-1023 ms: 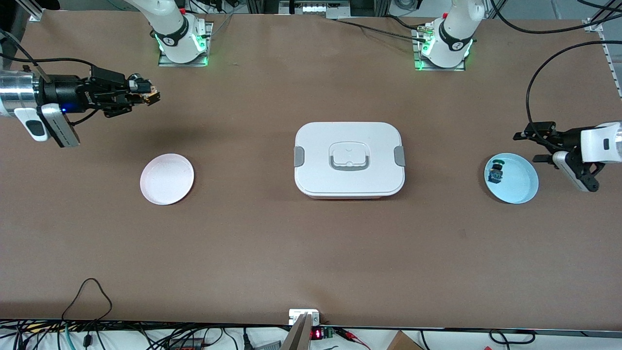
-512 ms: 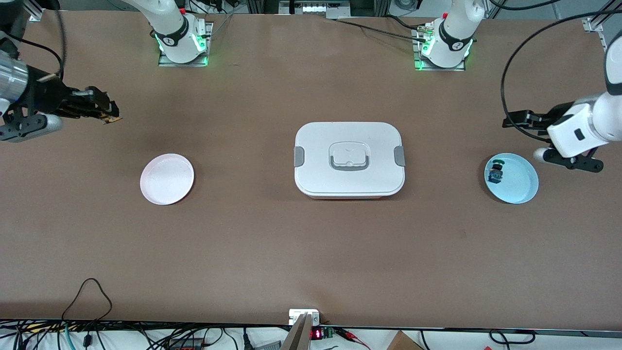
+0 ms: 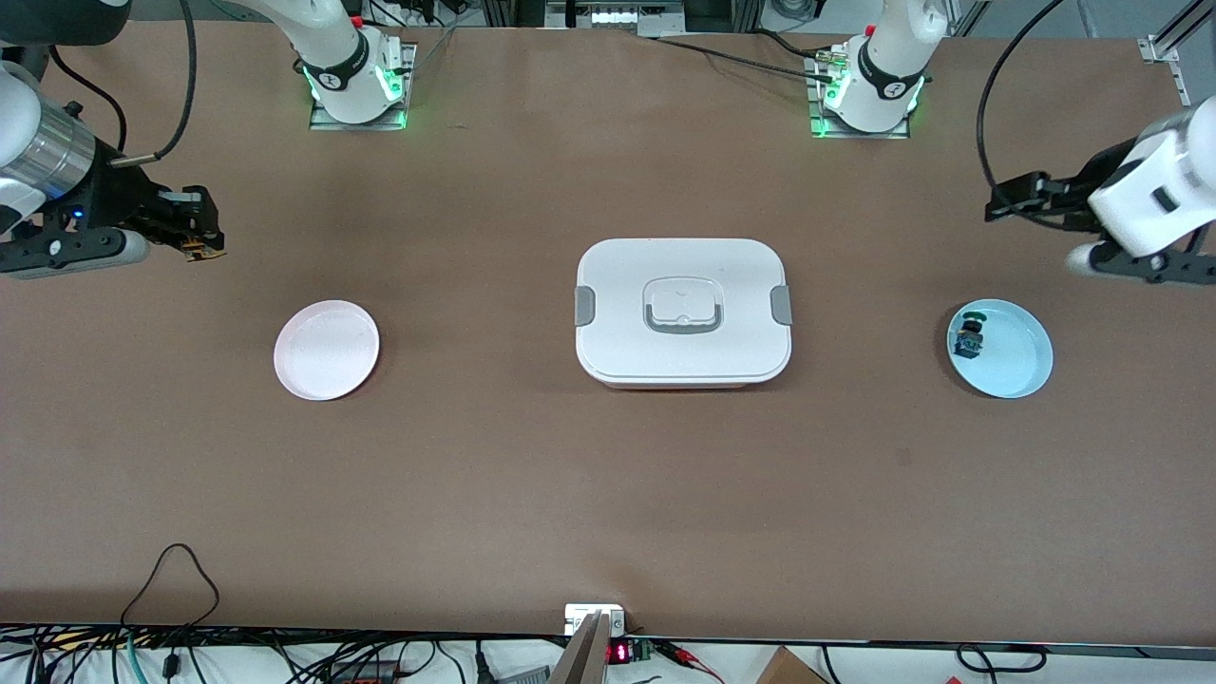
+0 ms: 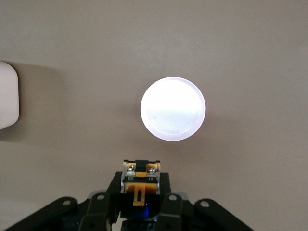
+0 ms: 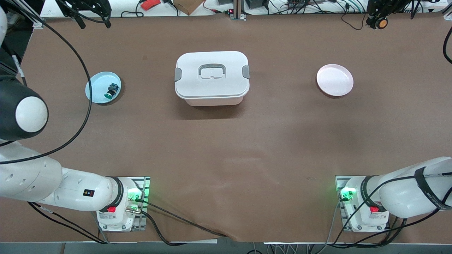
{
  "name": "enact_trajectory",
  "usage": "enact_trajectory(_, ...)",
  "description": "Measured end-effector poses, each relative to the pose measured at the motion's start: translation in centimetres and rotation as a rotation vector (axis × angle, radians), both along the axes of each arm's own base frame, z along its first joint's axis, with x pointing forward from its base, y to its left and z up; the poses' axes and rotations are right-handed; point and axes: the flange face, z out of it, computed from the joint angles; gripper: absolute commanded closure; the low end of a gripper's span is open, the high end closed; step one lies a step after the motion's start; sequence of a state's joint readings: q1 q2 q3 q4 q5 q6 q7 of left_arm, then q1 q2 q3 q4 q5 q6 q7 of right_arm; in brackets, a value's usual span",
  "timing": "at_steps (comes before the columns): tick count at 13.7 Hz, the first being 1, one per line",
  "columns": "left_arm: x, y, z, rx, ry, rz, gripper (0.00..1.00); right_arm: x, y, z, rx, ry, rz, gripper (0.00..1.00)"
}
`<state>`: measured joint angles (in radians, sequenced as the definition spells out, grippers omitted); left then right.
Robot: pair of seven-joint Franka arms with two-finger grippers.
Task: Transfer orange switch to right arm and place
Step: 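Move the right gripper aside while the left gripper returns to rest, then lower the orange switch onto the white plate with the right gripper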
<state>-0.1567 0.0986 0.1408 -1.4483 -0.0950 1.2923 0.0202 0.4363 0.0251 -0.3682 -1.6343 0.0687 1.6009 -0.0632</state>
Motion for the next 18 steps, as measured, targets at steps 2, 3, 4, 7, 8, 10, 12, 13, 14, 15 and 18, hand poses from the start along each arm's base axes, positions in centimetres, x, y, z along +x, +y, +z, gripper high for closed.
enact_trajectory(2,-0.9,0.5,0.2,0.002,-0.023,0.028,0.00,-0.2,-0.5,0.6,0.004,-0.010,-0.007,1.00)
enact_trajectory(3,-1.0,0.9,-0.2,0.005,-0.036,0.035,0.00,-0.3,-0.6,0.8,0.005,-0.014,-0.007,1.00)
enact_trajectory(4,-0.8,1.3,-0.6,0.021,-0.046,0.041,0.00,-0.4,-0.6,1.0,0.006,-0.017,-0.007,1.00)
enact_trajectory(7,-0.1,1.3,0.3,0.066,-0.110,0.073,0.00,-0.4,-0.6,1.0,0.005,-0.018,-0.007,1.00)
enact_trajectory(8,-0.1,1.1,0.8,0.067,-0.121,0.082,0.00,-0.4,-0.7,1.0,0.001,-0.018,-0.007,1.00)
enact_trajectory(10,0.0,0.8,1.1,0.067,-0.128,0.084,0.00,-0.4,-0.8,1.0,-0.003,-0.018,-0.007,1.00)
enact_trajectory(12,0.0,0.8,1.1,0.068,-0.127,0.088,0.00,-0.4,-1.2,0.8,-0.005,-0.014,-0.015,1.00)
enact_trajectory(13,0.0,0.8,1.0,0.069,-0.127,0.090,0.00,-0.3,-1.3,0.6,-0.005,-0.008,-0.016,1.00)
enact_trajectory(14,0.1,0.9,1.0,0.069,-0.130,0.092,0.00,-0.3,-1.4,0.2,-0.005,-0.001,-0.017,1.00)
enact_trajectory(15,0.2,1.0,1.0,0.069,-0.135,0.094,0.00,-0.2,-1.6,-0.2,-0.006,0.005,-0.021,1.00)
enact_trajectory(18,0.4,1.1,1.0,0.068,-0.148,0.098,0.00,0.3,-2.0,-2.6,-0.006,-0.001,-0.032,1.00)
